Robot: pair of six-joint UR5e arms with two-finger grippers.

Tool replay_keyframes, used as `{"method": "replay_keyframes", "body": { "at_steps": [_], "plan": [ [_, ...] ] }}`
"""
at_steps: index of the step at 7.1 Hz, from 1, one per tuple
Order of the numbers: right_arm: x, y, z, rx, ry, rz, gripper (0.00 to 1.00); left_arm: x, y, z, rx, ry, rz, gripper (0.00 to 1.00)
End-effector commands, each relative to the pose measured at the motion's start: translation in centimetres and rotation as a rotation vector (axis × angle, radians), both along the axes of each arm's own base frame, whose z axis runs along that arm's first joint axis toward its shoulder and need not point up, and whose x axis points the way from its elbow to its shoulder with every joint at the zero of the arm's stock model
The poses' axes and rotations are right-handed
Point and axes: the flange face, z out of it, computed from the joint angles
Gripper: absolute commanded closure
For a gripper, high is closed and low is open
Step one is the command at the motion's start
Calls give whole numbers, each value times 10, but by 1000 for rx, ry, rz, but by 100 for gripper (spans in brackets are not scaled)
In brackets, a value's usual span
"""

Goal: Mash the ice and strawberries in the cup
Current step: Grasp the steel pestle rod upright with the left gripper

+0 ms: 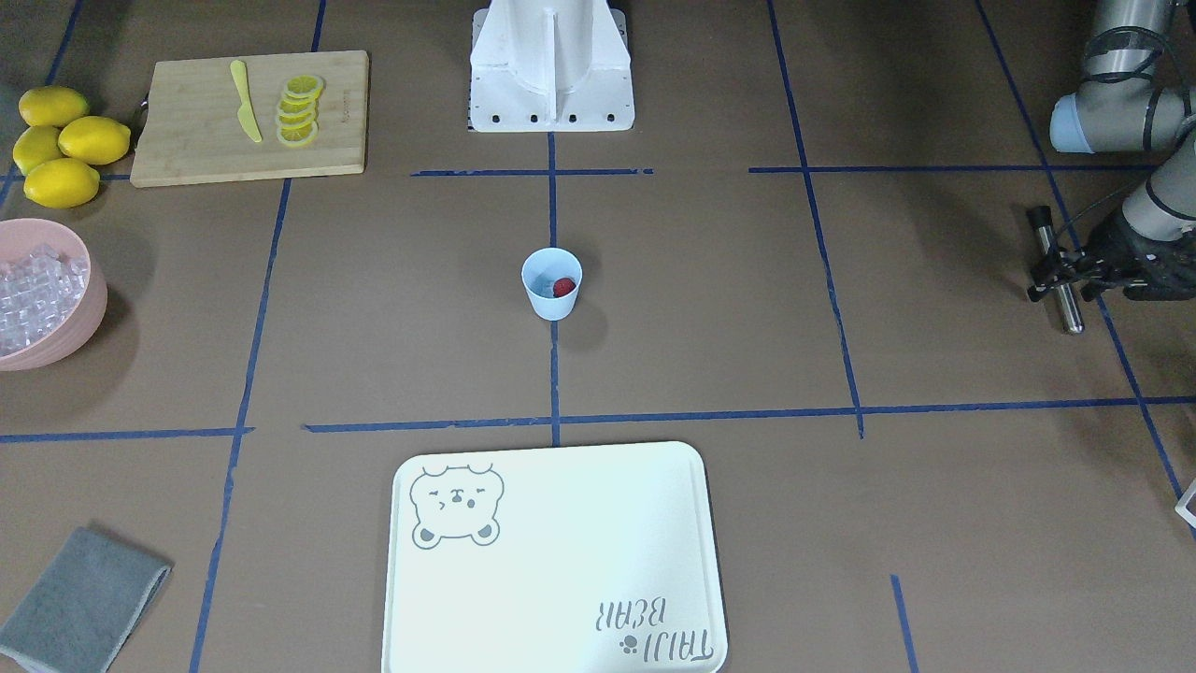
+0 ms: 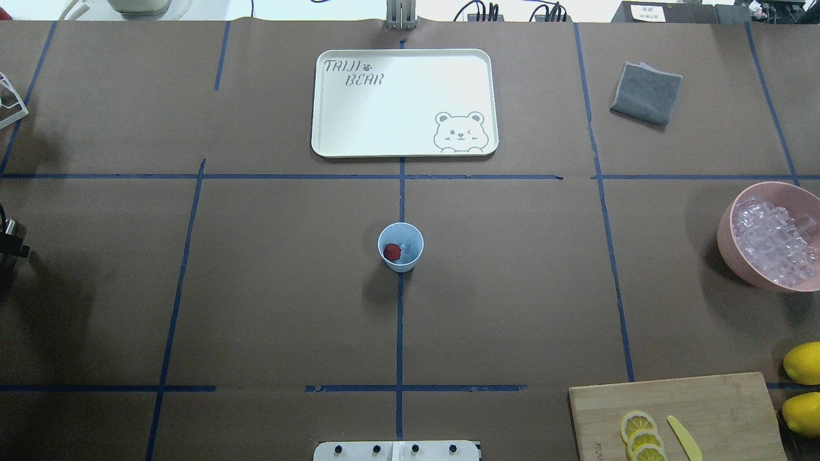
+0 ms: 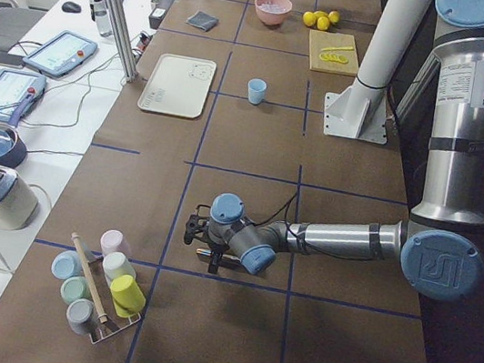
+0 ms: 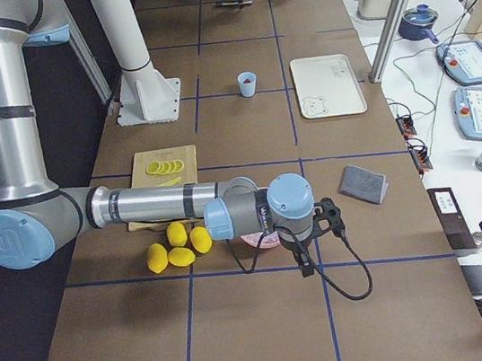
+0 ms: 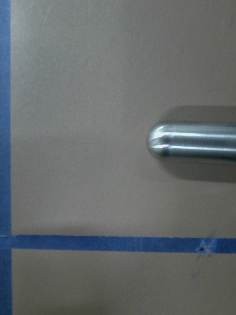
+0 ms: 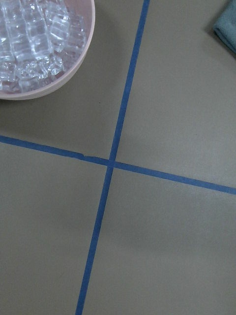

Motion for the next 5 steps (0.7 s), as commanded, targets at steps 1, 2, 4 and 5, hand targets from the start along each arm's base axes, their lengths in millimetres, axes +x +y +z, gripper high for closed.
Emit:
{"method": "replay_keyframes", "body": {
  "at_steps": [1, 2, 4, 5],
  "plan": [
    [0, -1, -1, 2, 0, 0, 1, -2, -1, -3, 8, 1, -2, 72],
    [0, -1, -1, 2, 0, 0, 1, -4, -1, -4, 10, 2, -5, 91],
    [0, -1, -1, 2, 0, 0, 1, -8, 1, -27, 39, 22, -13, 100],
    [0, -1, -2, 4, -2, 0, 1, -16, 6, -51, 67, 38, -22, 100]
  ]
}}
